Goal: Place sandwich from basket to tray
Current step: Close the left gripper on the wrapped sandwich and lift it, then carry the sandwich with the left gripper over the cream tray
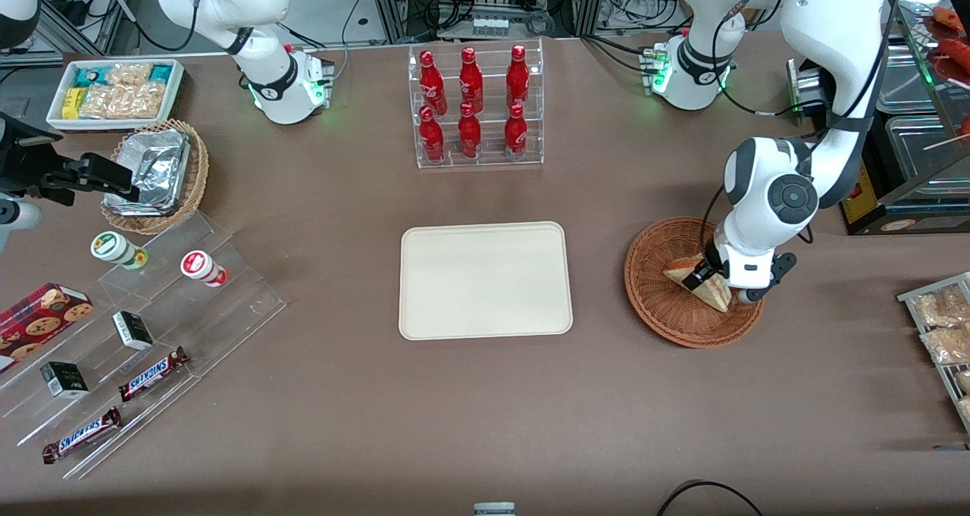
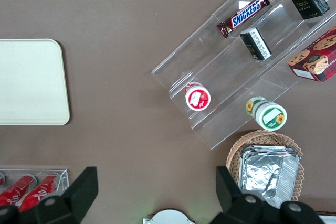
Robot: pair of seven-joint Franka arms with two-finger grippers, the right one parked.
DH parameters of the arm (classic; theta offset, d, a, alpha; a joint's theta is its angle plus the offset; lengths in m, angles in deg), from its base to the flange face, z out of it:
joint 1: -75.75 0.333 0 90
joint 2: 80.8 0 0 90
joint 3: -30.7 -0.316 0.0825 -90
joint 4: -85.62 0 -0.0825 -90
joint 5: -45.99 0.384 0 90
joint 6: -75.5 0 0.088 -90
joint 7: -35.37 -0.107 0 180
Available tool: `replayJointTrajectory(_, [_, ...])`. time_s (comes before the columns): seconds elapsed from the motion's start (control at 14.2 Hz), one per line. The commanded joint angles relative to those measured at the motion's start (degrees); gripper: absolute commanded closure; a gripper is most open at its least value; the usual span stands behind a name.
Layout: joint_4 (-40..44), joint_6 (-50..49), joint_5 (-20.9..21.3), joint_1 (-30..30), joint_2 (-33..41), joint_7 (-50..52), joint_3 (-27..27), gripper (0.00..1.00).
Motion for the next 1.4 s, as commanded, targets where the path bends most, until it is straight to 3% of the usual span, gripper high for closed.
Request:
replayJointTrajectory(0.0, [0.5, -1.2, 0.1, 0.2, 0.4, 1.1, 0.0, 1.00])
replayJointTrajectory(0.28, [4.1, -8.0, 0.2, -0.6, 3.7, 0.5, 0.1, 1.00])
replayJointTrajectory(0.63, [22.5, -28.8, 0.4, -5.7, 4.3, 0.4, 1.5, 1.00])
replayJointTrajectory(0.98, [32.1, -29.2, 0.3, -18.3, -1.2, 0.4, 1.9, 1.00])
replayJointTrajectory(1.33, [42.2, -29.1, -1.3, -27.1, -12.0, 1.1, 2.7, 1.00])
